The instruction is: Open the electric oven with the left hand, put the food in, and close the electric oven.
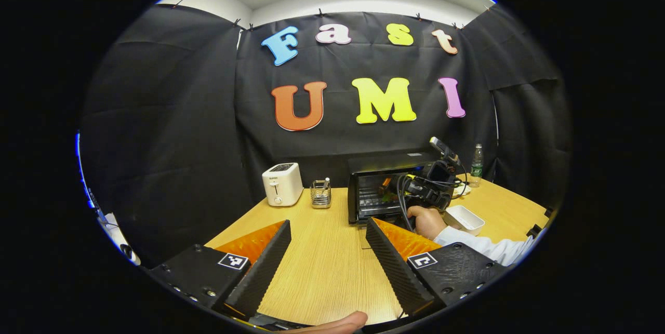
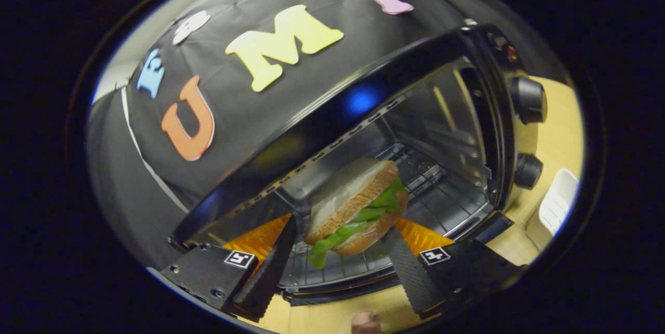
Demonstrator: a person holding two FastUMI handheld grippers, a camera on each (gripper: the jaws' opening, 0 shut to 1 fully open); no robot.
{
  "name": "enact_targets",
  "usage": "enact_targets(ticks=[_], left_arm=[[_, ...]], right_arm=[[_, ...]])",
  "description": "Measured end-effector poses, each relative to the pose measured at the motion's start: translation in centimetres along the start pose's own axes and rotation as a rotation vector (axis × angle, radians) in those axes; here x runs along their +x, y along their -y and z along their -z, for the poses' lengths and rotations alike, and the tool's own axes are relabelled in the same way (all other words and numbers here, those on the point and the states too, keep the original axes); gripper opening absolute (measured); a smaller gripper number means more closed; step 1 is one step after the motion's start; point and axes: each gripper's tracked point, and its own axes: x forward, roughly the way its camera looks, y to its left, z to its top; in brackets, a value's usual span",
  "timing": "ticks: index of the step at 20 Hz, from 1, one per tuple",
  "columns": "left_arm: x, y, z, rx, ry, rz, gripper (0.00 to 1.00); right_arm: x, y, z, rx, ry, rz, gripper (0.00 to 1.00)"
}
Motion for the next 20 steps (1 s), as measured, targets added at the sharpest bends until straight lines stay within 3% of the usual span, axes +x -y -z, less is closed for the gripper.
enact_targets(ticks=[3,5,8,14,20], left_arm=[[-0.2,0.1,0.2,-0.008,-0.009,0.003,0.95],[-0.2,0.1,0.3,-0.006,-0.011,-0.001,0.95],[-0.5,0.0,0.3,-0.007,-0.012,-0.003,0.95],[-0.8,0.0,0.7,-0.018,-0.025,-0.008,0.95],[-0.2,1.4,2.1,-0.078,-0.075,0.019,0.95]], right_arm=[[0.2,0.5,0.7,-0.156,-0.039,0.034,0.95],[0.0,1.1,0.4,-0.284,-0.051,0.080,1.00],[-0.3,1.6,1.3,-0.429,-0.111,0.120,0.96],[-3.3,2.6,2.9,-0.514,-0.263,0.124,1.00],[-8.0,3.4,1.6,-0.524,-0.272,0.076,1.00]])
